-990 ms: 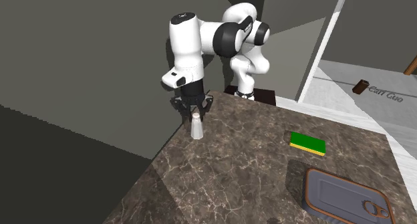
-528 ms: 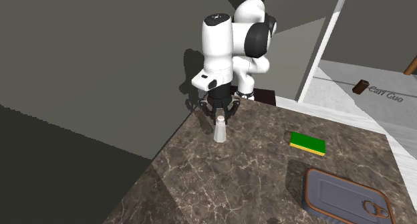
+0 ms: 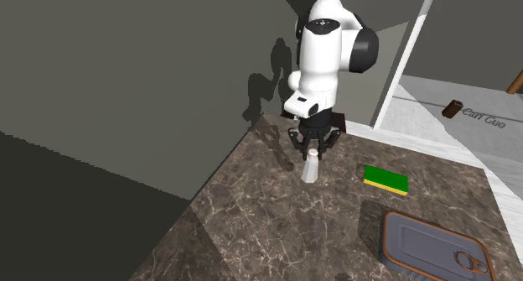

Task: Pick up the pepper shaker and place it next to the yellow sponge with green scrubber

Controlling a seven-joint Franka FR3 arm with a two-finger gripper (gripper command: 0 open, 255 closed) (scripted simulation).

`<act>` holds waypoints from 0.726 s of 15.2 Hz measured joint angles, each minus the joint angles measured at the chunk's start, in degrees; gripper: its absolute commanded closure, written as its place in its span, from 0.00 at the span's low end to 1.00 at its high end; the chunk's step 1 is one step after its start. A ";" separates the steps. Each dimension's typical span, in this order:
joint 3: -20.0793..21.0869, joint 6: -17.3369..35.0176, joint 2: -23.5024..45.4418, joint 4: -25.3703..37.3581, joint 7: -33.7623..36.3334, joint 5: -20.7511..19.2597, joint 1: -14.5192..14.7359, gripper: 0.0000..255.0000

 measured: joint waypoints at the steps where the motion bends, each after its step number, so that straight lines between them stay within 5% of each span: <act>1: 0.45 0.39 0.10 -0.17 1.17 -0.17 0.73 1.00; 11: 5.32 -0.12 2.61 3.88 14.19 -2.04 8.62 1.00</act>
